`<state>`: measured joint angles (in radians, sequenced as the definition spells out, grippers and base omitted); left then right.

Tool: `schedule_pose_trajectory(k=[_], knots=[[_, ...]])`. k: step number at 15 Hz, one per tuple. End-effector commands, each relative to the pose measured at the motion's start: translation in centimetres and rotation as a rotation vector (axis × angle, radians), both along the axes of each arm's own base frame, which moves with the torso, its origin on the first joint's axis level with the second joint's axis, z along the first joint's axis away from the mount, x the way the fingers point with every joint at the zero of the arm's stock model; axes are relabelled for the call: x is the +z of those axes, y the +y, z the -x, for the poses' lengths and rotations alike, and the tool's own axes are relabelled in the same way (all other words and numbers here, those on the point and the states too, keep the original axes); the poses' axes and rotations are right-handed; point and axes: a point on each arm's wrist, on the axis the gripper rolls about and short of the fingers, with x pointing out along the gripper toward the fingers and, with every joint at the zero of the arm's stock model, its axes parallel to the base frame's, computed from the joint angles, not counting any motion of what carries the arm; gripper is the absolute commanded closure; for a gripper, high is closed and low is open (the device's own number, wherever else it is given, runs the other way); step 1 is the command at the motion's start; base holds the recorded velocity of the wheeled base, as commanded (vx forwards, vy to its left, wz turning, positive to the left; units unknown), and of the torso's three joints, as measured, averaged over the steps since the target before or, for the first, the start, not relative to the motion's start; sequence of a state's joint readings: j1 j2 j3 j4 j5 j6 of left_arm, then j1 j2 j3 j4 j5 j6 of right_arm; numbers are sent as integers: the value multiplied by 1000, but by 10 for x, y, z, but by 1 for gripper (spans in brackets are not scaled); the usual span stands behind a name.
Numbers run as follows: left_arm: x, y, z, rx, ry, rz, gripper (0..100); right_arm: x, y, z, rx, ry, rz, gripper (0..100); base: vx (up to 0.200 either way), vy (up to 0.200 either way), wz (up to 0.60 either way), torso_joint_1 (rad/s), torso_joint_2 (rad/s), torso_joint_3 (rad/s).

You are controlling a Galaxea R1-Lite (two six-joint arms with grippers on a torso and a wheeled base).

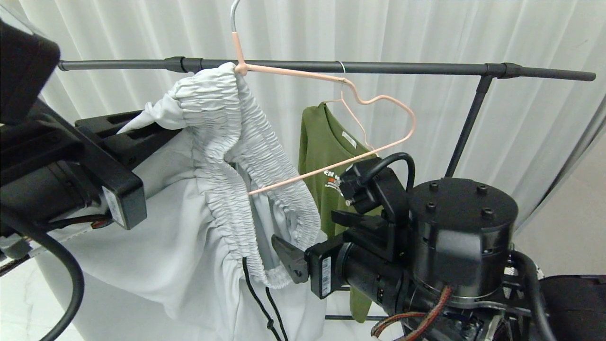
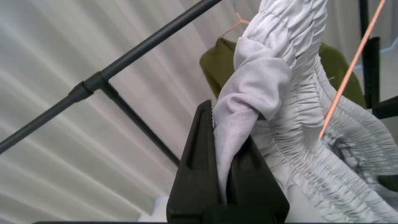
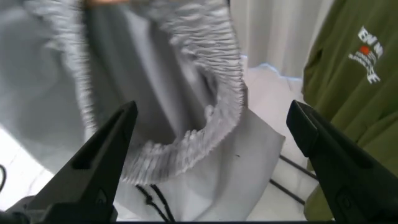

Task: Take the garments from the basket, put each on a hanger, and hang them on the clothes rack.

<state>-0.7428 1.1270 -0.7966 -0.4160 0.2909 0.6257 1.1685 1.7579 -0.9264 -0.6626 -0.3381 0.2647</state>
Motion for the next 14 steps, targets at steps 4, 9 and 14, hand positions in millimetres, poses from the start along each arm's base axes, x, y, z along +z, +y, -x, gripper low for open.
schedule_pose_trajectory(k=[4, 9, 14], knots=[[-1, 0, 0, -11, 1, -3, 100, -8, -6, -21, -82, 16, 14, 100, 0, 0, 0, 0, 0, 0], [-13, 3, -5, 25, 27, -41, 100, -2, -25, -45, -234, -3, 2, 100, 0, 0, 0, 0, 0, 0], [-23, 19, -11, 128, 32, -102, 100, 10, -54, -73, -362, -30, -16, 100, 0, 0, 0, 0, 0, 0]])
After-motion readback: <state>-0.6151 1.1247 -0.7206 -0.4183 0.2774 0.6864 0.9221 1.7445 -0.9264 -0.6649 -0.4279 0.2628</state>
